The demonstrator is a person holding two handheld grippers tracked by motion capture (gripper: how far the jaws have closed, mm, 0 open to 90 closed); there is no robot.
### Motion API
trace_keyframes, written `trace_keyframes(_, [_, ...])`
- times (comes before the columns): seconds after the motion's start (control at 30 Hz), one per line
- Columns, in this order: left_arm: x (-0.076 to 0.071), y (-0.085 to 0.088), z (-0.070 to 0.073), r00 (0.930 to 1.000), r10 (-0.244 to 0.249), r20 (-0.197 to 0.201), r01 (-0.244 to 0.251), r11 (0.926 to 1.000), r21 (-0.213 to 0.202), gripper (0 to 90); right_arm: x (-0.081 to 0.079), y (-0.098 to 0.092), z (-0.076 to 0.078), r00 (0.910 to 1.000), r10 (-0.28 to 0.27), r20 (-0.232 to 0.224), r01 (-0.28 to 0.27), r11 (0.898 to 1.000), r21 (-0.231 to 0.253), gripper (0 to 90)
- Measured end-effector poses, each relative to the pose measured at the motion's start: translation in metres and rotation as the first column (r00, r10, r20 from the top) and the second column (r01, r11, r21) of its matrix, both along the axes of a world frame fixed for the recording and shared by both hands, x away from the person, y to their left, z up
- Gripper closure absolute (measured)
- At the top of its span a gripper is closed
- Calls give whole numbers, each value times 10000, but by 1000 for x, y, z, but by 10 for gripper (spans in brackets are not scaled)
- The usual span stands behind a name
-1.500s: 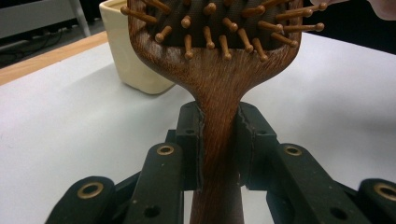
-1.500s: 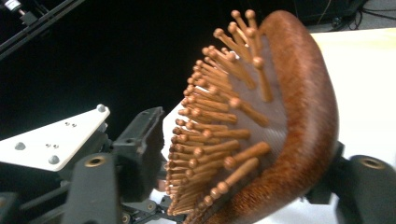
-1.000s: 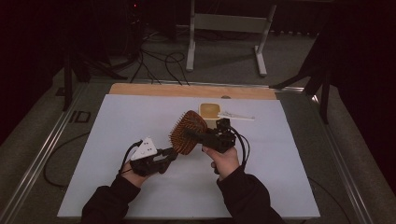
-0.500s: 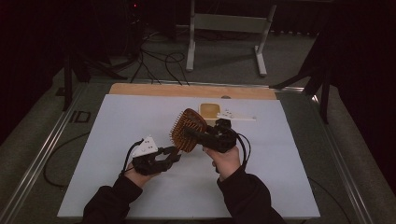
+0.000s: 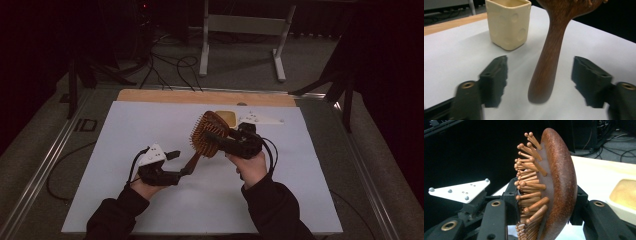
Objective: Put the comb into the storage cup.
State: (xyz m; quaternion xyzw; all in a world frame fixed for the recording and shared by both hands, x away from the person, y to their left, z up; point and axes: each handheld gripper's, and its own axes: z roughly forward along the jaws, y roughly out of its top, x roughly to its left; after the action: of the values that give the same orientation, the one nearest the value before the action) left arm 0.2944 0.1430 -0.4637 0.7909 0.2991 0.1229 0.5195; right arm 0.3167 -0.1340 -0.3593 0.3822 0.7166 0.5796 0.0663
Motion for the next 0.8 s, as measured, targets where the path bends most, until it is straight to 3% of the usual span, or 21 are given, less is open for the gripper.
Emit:
trace_keyframes(0.3, [-2, 15, 2, 9989, -329, -346, 327, 9994, -76, 137, 3, -11, 12, 9995, -76, 305, 82, 9998, -202, 546])
trace_keyframes(0.43, [-4, 24, 3, 9990, -251, -365, 258, 9995, 190, 9, 3, -14, 16, 9990, -76, 433, 88, 9996, -270, 545])
trace_keyframes(0.5, [-5, 27, 3, 9992, -138, -383, 153, 9991, 398, 3, 4, -16, 18, 9988, -89, 480, 101, 9996, -261, 545])
trace_keyframes(0.67, [-8, 38, -1, 9987, 25, -509, -14, 9998, 219, 0, 5, -21, 25, 9982, -110, 590, 126, 9995, -277, 545])
trace_keyframes(0.8, [-12, 44, -3, 9991, 163, -394, -152, 9995, 279, 0, 6, -25, 30, 9974, -84, 713, 105, 9995, -296, 545])
